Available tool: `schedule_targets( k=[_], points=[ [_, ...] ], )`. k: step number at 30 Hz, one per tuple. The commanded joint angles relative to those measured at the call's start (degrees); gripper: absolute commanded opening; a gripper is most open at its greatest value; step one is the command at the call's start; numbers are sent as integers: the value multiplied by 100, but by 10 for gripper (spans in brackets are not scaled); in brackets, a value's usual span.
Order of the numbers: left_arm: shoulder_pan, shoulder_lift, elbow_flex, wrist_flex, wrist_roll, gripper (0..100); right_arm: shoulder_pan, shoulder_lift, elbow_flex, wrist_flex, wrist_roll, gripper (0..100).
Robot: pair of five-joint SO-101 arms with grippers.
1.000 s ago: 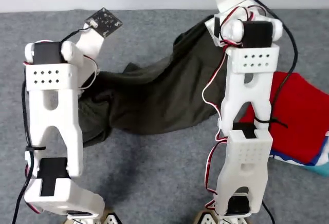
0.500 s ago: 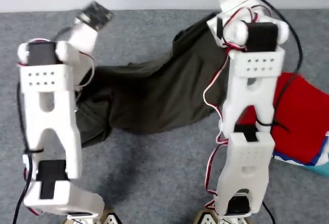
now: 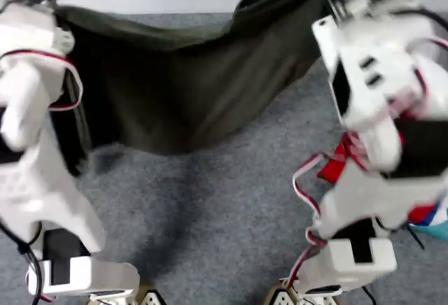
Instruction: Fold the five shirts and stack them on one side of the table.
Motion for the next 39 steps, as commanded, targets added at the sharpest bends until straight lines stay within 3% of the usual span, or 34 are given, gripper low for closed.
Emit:
schedule_targets(
  k=[1, 5, 15, 24, 28, 34, 39],
  points=[
    [-35, -211, -743, 79, -176, 6, -22, -681, -273, -444, 651, 10],
    [-44, -211, -1174, 88, -1266, 6, -13, -1051, -264, -919, 1310, 10],
    [-422, -220, -1209, 97, -1705, 6, -22, -1499, -255, -1279, 2189, 10],
    [-404, -545, -1191, 97, -2505, 6, 22, -1868, -255, -1253, 2224, 10],
    [-396, -1178, -734, 97, -3024, 6, 22, -2193, -255, -1007, 2321, 10],
    [-404, -2444, 620, 97, -3068, 6, 22, -2800, -255, -84, 2514, 10],
    [-404, -3253, 2035, 79, -3086, 6, 22, -2870, -246, 66, 2664, 10]
  ],
)
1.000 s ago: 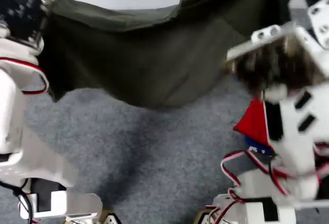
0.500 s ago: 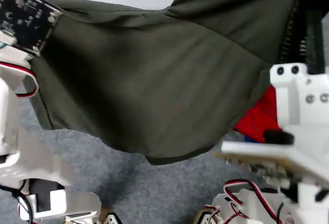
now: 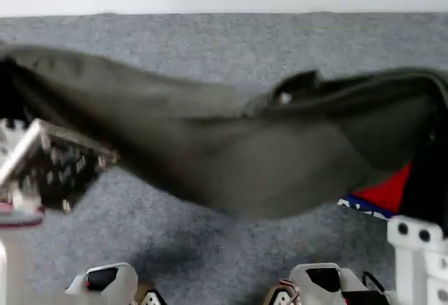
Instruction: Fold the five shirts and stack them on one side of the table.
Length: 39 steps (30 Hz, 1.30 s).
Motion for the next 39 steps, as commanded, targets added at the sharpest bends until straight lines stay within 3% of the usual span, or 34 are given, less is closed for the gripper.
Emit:
schedule_targets(
  k=[1, 6, 14, 19, 29, 39],
  points=[
    [-35, -369, 954, 79, -70, 6, 40, 136, 9, 31, 62, 10],
    [-35, -387, 2246, -343, -70, 6, 4, 945, 18, 57, 9, 10],
    [-35, 149, 4866, -2470, -53, 6, -84, 3407, -18, 804, -545, 10],
    [-44, 1002, 5675, -3604, -44, 6, -101, 4963, -44, 426, -782, 10],
    [-35, 3147, 5613, -5741, -44, 6, -110, 6677, -53, -2246, -747, 10],
    [-123, 5160, 3029, -5793, -35, 6, -242, 7565, -53, -5024, -62, 10]
  ],
)
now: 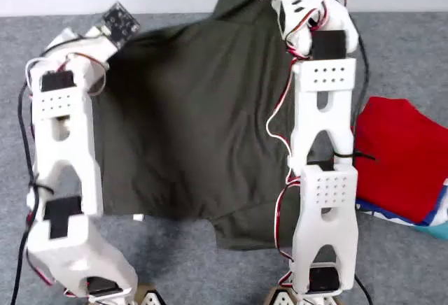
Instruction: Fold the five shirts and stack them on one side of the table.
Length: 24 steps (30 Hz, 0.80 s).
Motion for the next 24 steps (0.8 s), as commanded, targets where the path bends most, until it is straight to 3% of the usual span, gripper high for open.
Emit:
schedule_targets(
  k=[1, 10, 24],
  points=[
    [-97, 554, -1385, 114, -18, 5, -136, 40, -158, -998, 343, 10],
    [26, 1776, -3732, 2470, -26, 5, -251, 391, -158, -1191, 703, 10],
    [114, 2127, -4462, 5908, -18, 6, -251, -251, -158, 2967, 202, 9]
  ],
)
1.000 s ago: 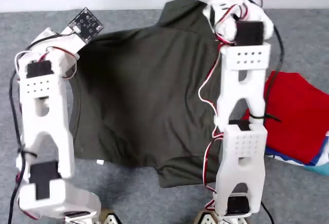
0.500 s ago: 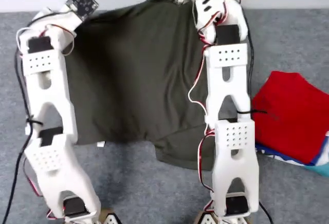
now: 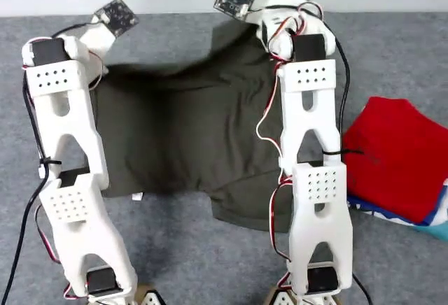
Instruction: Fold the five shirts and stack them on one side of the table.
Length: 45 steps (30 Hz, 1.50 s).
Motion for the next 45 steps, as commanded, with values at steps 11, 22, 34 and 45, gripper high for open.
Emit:
schedule_targets(
  k=[11, 22, 34, 45],
  points=[
    [-26, -774, 1684, 554, -88, 6, 4, -1437, -105, 3178, -1090, 9],
    [-255, -1503, 3802, 536, -598, 6, -4, -3407, 2699, 3187, -1670, 9],
    [-501, -1486, 3820, 440, -607, 6, -40, -6352, 7358, 3064, -2119, 10],
    [-527, -1477, 3837, 527, -686, 6, -242, -8084, 10171, 2316, -2119, 10]
  ],
)
